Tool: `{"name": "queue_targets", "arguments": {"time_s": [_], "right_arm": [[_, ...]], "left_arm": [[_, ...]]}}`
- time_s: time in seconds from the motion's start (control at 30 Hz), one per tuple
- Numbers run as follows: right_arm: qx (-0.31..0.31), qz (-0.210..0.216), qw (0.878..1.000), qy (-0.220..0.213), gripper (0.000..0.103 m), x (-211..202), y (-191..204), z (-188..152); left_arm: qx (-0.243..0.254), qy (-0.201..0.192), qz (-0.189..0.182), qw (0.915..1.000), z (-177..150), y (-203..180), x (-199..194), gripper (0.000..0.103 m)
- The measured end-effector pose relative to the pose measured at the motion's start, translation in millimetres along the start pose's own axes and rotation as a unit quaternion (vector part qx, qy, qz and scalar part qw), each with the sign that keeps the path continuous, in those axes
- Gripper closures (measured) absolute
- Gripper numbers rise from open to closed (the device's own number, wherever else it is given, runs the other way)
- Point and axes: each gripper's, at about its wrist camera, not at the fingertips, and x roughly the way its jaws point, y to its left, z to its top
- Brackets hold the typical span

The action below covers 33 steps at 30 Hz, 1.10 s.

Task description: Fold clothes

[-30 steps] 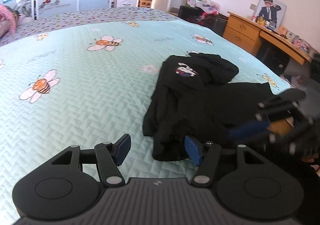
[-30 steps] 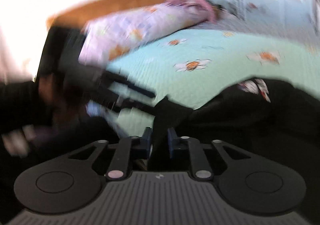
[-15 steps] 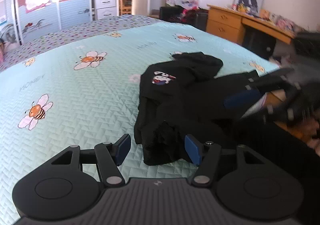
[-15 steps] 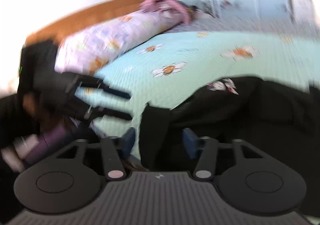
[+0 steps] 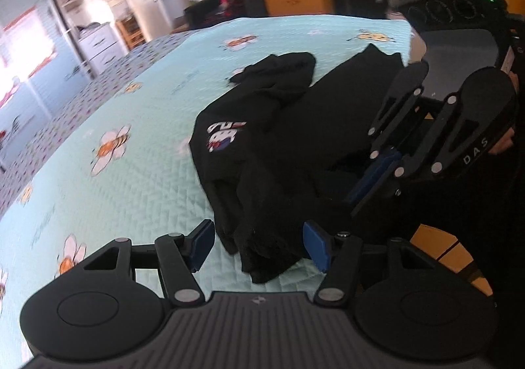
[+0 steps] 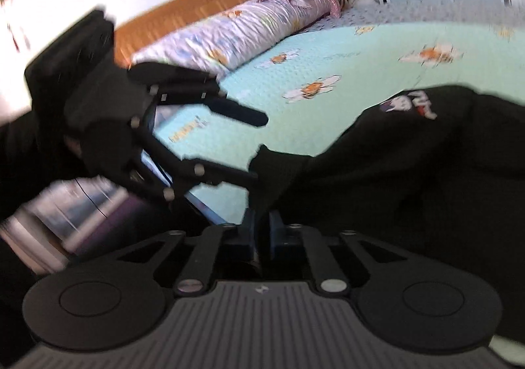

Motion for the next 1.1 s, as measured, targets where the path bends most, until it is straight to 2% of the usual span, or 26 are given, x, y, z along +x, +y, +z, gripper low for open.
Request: {"name": "queue_targets", "arguments": {"time_s": [0.13, 0.2, 0.23, 0.27, 0.33, 0.4, 0.43, 0.57, 0.67, 0.73, 0.77, 0.83, 0.9, 1.0, 1.1], "right_arm": [[-0.085, -0.059, 0.994, 0.027, 0.097, -18.5, 13.5, -7.8], [-0.086, -0.074, 0.993, 0.038, 0.097, -22.5, 10.8, -12.3], [-0.061, -0.074, 0.995, 0.041, 0.097, -23.1, 4.2, -13.2], [-0.023, -0.068, 0.997, 0.042, 0.091, -24.1, -2.6, -13.5], [0.050, -0.039, 0.997, 0.033, 0.089, -28.6, -16.8, -17.0], [0.084, -0.026, 0.996, 0.021, 0.070, -25.9, -22.1, -21.1], [0.101, -0.020, 0.995, 0.015, 0.069, -24.6, -24.7, -23.1], [0.089, 0.004, 0.996, 0.020, 0.071, -9.1, -16.7, -18.6], [0.037, 0.021, 0.999, 0.021, 0.079, -10.6, 2.6, -16.9], [0.001, 0.011, 1.000, 0.024, 0.083, -14.2, 14.7, -18.2], [-0.015, 0.004, 1.000, 0.027, 0.085, -16.2, 19.7, -19.1], [-0.040, -0.003, 0.999, 0.034, 0.086, -17.1, 25.4, -19.2], [-0.066, -0.012, 0.997, 0.042, 0.087, -14.6, 30.9, -19.5], [-0.097, -0.022, 0.994, 0.051, 0.090, -13.9, 38.9, -19.5], [-0.117, -0.027, 0.991, 0.056, 0.091, -14.7, 44.4, -20.0]], "left_arm": [[0.030, -0.008, -0.040, 0.9987, 8.7, -5.0, 8.6, 0.040], [0.046, -0.003, -0.051, 0.9976, 11.7, -8.0, 14.9, 0.039], [0.051, 0.000, -0.053, 0.9973, 12.8, -9.0, 17.6, 0.039], [0.054, 0.001, -0.055, 0.9971, 13.0, -8.9, 19.1, 0.039], [0.060, 0.004, -0.065, 0.9961, 11.9, -7.8, 20.7, 0.039], [0.075, 0.003, -0.086, 0.9935, 9.6, -6.5, 21.1, 0.039], [0.085, 0.004, -0.096, 0.9918, 8.8, -6.2, 21.7, 0.039], [0.135, 0.007, -0.115, 0.9840, 7.8, -6.4, 23.7, 0.039], [0.179, 0.002, -0.118, 0.9767, 10.3, -8.7, 20.1, 0.039], [0.209, -0.005, -0.124, 0.9701, 14.5, -13.5, 18.9, 0.039], [0.231, -0.006, -0.129, 0.9643, 15.5, -17.3, 17.7, 0.039], [0.290, 0.004, -0.140, 0.9468, 16.3, -30.2, 19.3, 0.039], [0.350, 0.022, -0.150, 0.9244, 15.6, -43.2, 23.4, 0.039], [0.434, 0.054, -0.167, 0.8835, 12.0, -62.8, 31.3, 0.039], [0.485, 0.074, -0.181, 0.8527, 9.7, -76.0, 38.3, 0.039]]}}
